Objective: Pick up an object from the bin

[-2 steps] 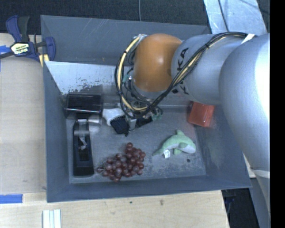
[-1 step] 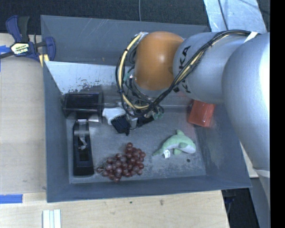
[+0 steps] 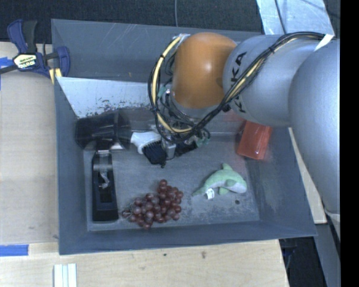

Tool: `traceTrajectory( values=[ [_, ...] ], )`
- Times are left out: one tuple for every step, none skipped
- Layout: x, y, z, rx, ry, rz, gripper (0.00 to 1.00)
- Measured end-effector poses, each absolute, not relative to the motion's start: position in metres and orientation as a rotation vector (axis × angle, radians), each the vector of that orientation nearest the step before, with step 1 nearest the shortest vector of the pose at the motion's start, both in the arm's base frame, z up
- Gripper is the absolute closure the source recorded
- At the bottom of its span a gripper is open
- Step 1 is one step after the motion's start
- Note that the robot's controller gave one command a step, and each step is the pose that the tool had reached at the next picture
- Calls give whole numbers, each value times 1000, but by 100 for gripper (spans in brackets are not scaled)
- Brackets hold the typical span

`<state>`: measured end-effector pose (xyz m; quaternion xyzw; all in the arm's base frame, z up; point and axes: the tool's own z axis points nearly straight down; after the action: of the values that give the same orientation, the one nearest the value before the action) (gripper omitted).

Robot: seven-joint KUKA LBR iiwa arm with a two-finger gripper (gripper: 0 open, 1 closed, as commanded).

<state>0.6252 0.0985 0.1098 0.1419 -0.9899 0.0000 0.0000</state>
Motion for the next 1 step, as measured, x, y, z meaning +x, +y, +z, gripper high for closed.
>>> traceTrajectory(
  values=[
    [627, 99, 129, 446, -3116, 0, 100]
  ],
)
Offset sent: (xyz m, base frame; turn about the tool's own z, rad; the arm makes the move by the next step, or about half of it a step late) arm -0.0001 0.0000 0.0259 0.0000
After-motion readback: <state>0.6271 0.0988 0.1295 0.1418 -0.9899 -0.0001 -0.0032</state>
